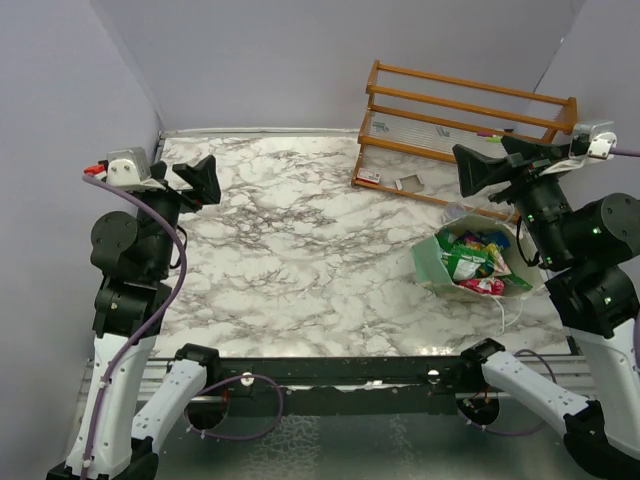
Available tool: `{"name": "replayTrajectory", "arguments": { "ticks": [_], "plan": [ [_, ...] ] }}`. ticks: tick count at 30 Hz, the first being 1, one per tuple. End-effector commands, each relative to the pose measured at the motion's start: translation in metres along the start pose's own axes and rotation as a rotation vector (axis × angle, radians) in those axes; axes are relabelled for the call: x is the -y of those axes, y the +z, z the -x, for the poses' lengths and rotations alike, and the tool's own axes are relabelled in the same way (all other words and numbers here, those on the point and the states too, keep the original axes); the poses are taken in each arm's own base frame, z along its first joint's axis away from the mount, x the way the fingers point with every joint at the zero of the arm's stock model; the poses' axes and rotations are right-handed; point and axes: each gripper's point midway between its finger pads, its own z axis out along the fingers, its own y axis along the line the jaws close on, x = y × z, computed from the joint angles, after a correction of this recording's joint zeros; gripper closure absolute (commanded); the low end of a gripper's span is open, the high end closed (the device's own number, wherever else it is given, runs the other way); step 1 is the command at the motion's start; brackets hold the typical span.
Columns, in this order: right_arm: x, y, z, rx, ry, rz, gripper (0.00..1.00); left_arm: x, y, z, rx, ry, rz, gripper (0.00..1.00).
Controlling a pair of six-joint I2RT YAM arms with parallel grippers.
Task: Take the snacks out of the paper bag
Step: Pick up the paper bag from the center of the board.
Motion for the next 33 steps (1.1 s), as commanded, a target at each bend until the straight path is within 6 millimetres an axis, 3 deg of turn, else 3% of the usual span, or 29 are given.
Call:
{"name": "replayTrajectory", "arguments": {
  "ticks": [1,7,13,17,25,29,33],
  "plan": [
    [0.024,-0.001,-0.007,-0.015,0.007,-0.106,0.01,-0.009,-0.001,-0.001,0.024,-0.04,0.056,0.01],
    [0.052,-0.003,-0.012,-0.02,0.012,-0.227,0.01,-0.009,0.004,-0.014,-0.009,-0.065,0.057,0.01],
    [0.078,-0.007,-0.033,-0.057,0.009,-0.332,0.01,0.01,0.018,-0.036,-0.075,-0.101,-0.045,0.01],
    [0.084,-0.015,-0.063,-0.107,0.002,-0.337,0.01,0.025,0.033,-0.067,-0.172,-0.131,-0.118,0.01],
    [0.101,-0.046,-0.142,-0.308,0.0,-0.395,0.01,0.062,0.05,-0.132,-0.376,-0.238,-0.316,0.01],
    [0.104,-0.056,-0.166,-0.384,-0.009,-0.404,0.01,0.071,0.047,-0.155,-0.438,-0.281,-0.376,0.01],
    [0.102,-0.06,-0.177,-0.44,-0.034,-0.373,0.15,0.076,0.041,-0.166,-0.469,-0.297,-0.41,0.01]
  ]
}}
